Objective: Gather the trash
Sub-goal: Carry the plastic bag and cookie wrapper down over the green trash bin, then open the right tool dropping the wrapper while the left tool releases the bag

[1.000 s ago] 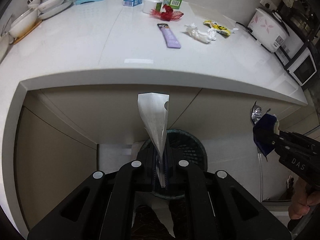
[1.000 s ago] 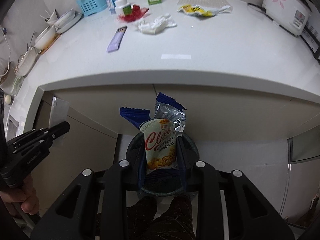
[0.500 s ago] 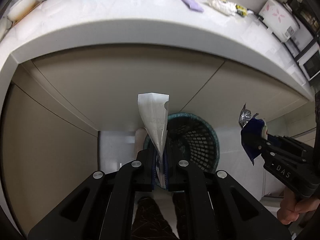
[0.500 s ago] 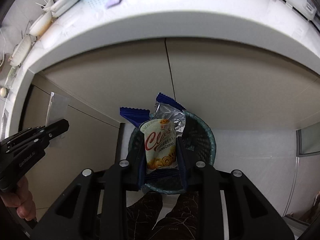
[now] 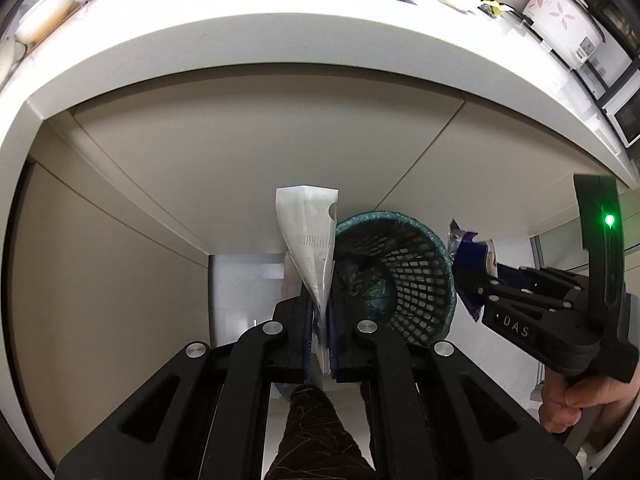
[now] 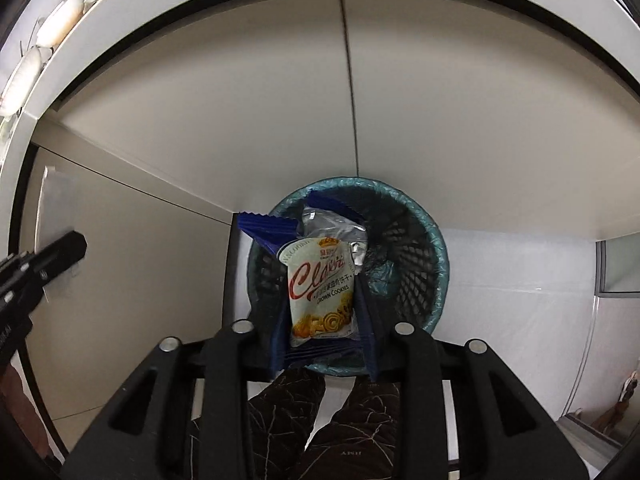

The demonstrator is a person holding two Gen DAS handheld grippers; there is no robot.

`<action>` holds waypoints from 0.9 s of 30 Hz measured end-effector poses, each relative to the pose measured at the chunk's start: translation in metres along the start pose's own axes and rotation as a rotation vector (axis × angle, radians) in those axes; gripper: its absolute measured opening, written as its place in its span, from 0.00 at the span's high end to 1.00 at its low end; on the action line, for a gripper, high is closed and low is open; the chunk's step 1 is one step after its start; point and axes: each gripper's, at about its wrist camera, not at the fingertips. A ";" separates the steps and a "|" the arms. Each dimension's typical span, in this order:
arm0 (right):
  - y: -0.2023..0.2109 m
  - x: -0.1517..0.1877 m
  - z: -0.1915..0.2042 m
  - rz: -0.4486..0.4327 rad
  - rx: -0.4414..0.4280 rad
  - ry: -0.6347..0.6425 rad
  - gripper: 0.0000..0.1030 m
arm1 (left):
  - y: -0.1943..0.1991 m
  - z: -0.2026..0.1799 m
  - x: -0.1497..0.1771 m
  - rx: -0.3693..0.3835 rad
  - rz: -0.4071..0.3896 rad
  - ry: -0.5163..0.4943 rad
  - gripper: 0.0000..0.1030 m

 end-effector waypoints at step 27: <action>0.070 -0.010 -0.088 -0.147 0.086 -0.123 0.07 | -0.034 -0.082 -0.010 0.057 0.060 -0.062 0.94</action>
Point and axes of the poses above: each gripper's, at about its wrist camera, not at the fingertips, and y roughly against the way its jaws point, z to its left, x to its underside, and after that the axes turned 1 degree about -x, right-handed
